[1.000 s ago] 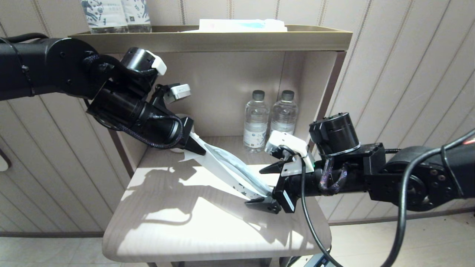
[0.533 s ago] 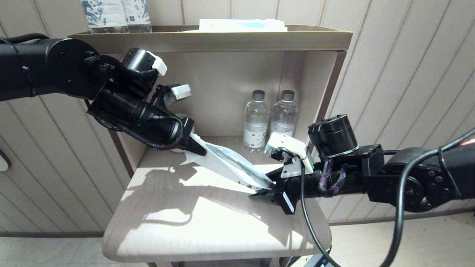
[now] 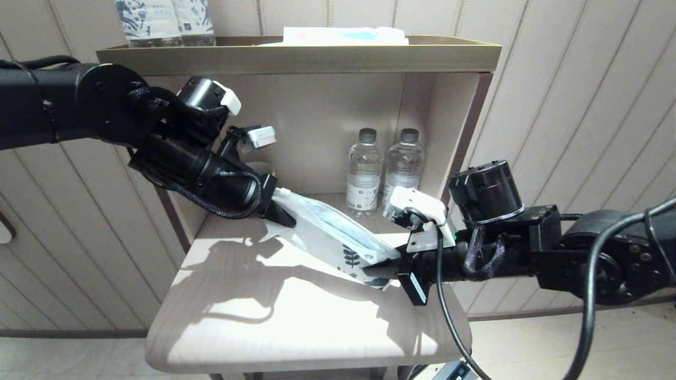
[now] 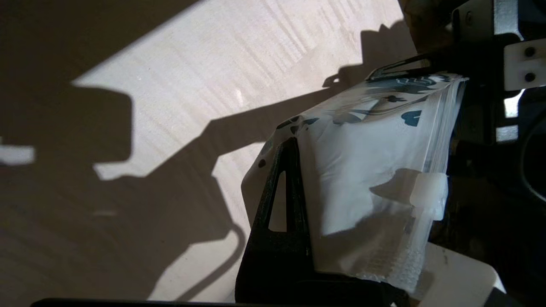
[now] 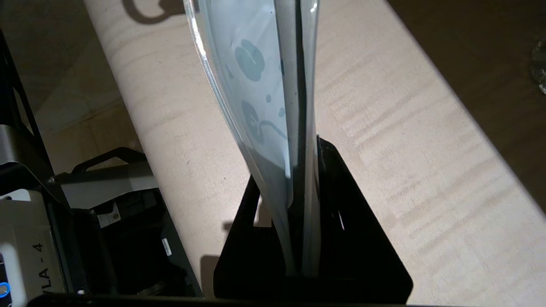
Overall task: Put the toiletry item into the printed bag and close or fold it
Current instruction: Hand it to the other hand
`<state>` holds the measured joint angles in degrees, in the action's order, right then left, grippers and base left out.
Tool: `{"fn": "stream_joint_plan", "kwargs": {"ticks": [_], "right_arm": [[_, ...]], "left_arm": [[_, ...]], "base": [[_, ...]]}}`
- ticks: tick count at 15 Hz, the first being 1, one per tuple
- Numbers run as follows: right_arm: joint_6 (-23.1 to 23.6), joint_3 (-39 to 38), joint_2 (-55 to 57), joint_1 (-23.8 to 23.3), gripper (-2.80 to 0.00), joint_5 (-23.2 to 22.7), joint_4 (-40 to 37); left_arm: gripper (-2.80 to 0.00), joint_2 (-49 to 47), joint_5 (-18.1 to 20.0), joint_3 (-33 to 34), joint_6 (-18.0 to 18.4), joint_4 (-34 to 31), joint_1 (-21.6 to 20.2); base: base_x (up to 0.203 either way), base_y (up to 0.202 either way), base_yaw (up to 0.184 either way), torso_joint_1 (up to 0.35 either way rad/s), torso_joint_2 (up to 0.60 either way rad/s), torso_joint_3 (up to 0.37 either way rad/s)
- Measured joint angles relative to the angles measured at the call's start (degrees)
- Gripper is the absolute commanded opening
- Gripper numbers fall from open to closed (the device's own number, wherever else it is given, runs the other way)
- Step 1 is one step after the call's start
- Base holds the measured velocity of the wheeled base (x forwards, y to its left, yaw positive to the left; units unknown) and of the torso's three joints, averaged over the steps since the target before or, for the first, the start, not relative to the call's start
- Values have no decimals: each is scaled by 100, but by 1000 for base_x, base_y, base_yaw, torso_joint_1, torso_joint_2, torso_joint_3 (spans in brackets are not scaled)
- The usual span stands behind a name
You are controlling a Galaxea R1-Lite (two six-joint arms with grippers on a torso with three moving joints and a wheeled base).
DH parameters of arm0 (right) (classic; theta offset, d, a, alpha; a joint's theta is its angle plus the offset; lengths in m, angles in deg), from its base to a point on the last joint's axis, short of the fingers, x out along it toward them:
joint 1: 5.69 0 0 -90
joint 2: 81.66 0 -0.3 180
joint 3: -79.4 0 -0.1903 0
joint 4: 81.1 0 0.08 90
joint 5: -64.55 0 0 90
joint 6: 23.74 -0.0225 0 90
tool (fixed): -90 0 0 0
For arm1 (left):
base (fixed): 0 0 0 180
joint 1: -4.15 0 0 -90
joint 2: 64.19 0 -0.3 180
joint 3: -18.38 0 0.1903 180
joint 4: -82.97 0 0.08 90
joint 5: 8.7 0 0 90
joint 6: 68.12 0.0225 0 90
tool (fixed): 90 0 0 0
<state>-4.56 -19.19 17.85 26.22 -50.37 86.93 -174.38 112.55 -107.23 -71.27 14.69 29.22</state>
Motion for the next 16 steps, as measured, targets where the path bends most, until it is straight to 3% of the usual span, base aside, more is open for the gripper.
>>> {"fn": "stream_joint_plan", "kwargs": {"ticks": [5,6,9,11,15,16], "right_arm": [[4,-233,-161,11,-280,2,4],[4,-277,-210,27,-280,16,4],[9,-314,-305,48,-280,33,4],[20,-320,-332,59,-280,33,4],[37,-331,-356,68,-280,26,-11],[34,-335,-362,72,-280,17,-37]], "left_arm": [[-280,22,179,388,722,61,7],[0,30,196,429,746,63,4],[0,119,317,623,771,173,4],[0,247,642,901,906,447,-12],[0,645,1453,2091,2024,1537,-182],[0,712,1592,2347,2152,1883,-221]], "base": [[0,0,0,0,0,0],[0,0,0,0,0,0],[0,0,0,0,0,0],[0,0,0,0,0,0],[0,0,0,0,0,0],[0,0,0,0,0,0]]}}
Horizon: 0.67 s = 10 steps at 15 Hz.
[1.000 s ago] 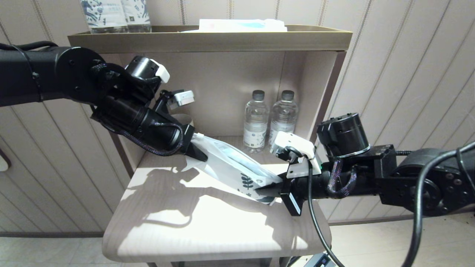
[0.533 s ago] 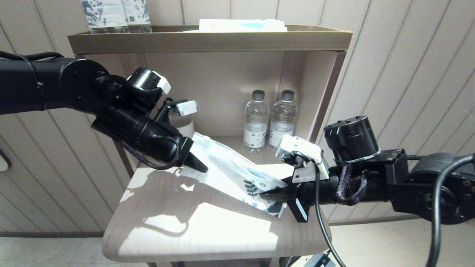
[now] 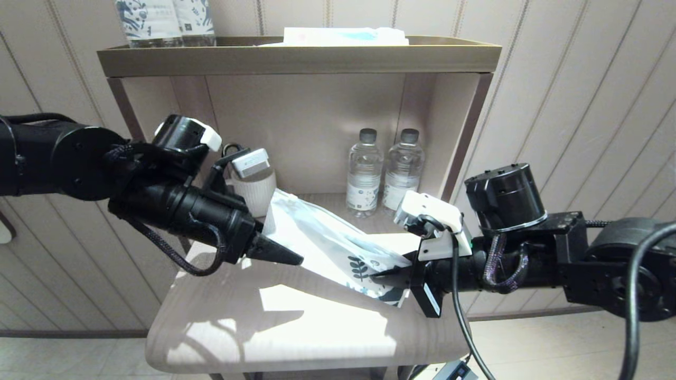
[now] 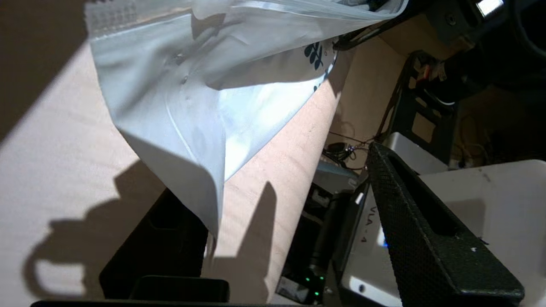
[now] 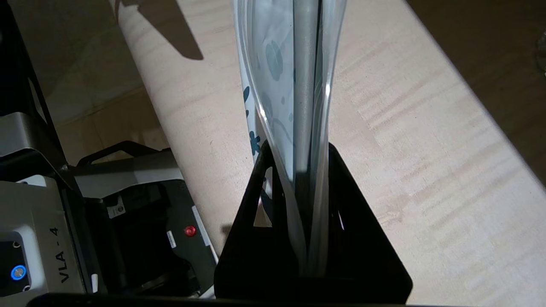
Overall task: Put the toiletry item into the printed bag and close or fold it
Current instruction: Hand it to the other hand
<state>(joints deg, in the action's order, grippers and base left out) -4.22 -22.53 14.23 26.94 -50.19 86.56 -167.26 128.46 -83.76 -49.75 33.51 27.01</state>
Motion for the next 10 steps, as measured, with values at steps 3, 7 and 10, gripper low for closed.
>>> {"fn": "stream_joint_plan", "kwargs": {"ticks": [3,7,10], "right_arm": [[-30,-31,-6,7,-280,-39,-103],[-14,784,-261,11,-280,-283,-1541],[229,1983,-389,-20,-280,-652,-3204]], "left_arm": [[0,60,397,659,189,1203,-91],[0,112,859,1090,408,2510,-213],[0,134,1049,1127,817,2612,-335]], "base": [[0,0,0,0,0,0],[0,0,0,0,0,0],[0,0,0,0,0,0]]}}
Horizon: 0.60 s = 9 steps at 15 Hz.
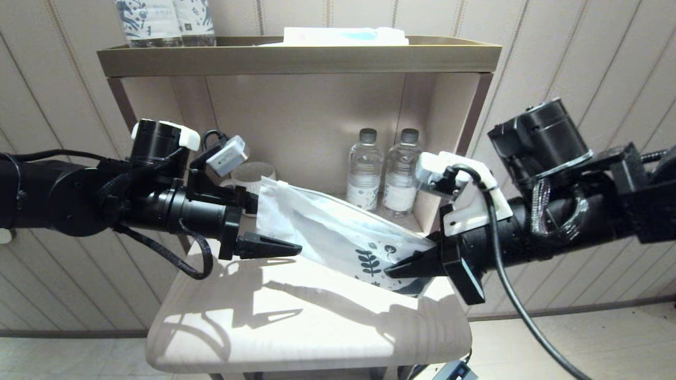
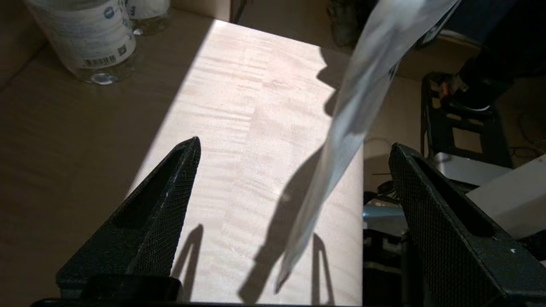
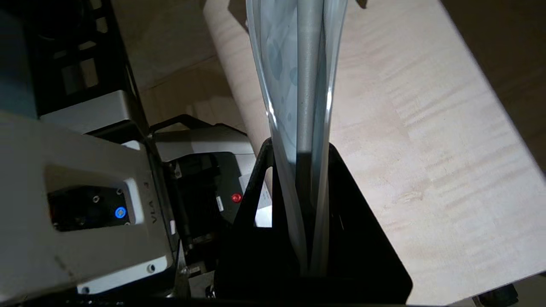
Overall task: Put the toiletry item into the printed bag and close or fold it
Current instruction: Hand it to the other hand
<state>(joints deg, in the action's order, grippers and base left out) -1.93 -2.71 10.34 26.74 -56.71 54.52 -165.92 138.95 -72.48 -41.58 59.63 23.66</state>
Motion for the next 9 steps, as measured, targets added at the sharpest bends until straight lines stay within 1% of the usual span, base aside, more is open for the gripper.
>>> {"fn": "stream_joint_plan", "kwargs": {"ticks": [2,3,4,5,9], "right_arm": [[239,736,69,-13,-280,-65,-1082],[310,1012,140,-13,-280,-78,-1508],[357,1232,231,3,-280,-85,-1881],[401,1342,308,9,-280,-82,-2061],[630,1398,491,22,-280,-81,-2157]], "left_arm": [[0,-6,60,71,585,-42,-40],[0,0,81,79,816,-134,-63],[0,13,100,60,897,-274,-92],[0,27,117,16,936,-411,-132],[0,132,319,-219,1070,-997,-199]], "base": [[0,0,0,0,0,0],[0,0,0,0,0,0],[0,0,0,0,0,0],[0,0,0,0,0,0],[0,0,0,0,0,0]]}}
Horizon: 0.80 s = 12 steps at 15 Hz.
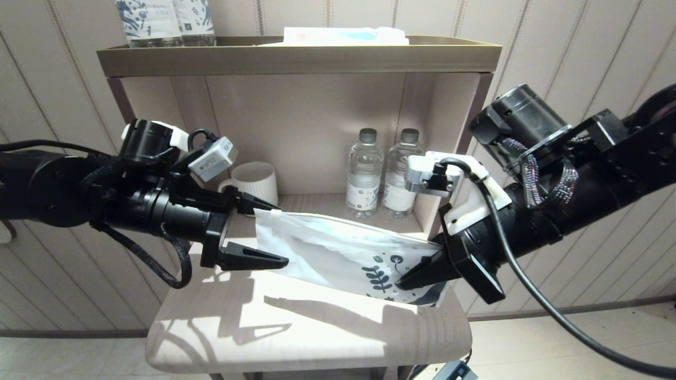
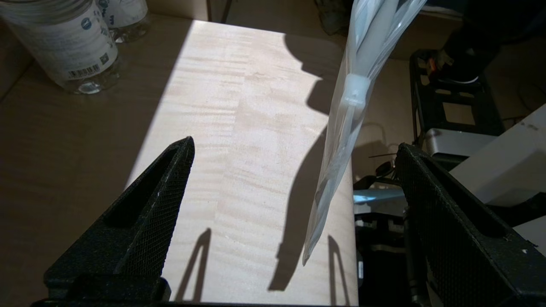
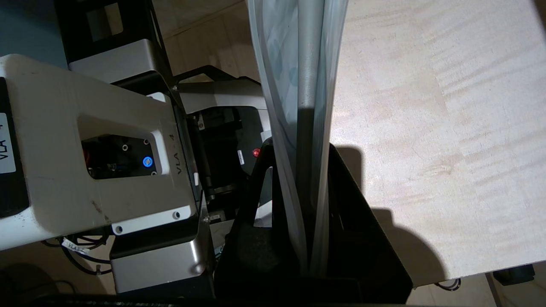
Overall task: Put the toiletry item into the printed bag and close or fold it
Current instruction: Hand it to the other hand
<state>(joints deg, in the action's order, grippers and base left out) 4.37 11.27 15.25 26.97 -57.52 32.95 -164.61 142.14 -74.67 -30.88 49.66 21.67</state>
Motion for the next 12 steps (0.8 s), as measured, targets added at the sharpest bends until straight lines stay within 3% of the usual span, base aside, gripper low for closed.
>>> {"fn": "stream_joint_plan", "kwargs": {"ticks": [5,12], "right_arm": [[101,61,105,13,-280,-1,5],[116,260,185,113,-280,-6,-1]], "left_arm": [[0,-72,-167,-952,465,-1478,340],[0,-246,-250,-1096,522,-1655,599]], "base": [[0,0,0,0,0,0],[0,0,0,0,0,0]]}}
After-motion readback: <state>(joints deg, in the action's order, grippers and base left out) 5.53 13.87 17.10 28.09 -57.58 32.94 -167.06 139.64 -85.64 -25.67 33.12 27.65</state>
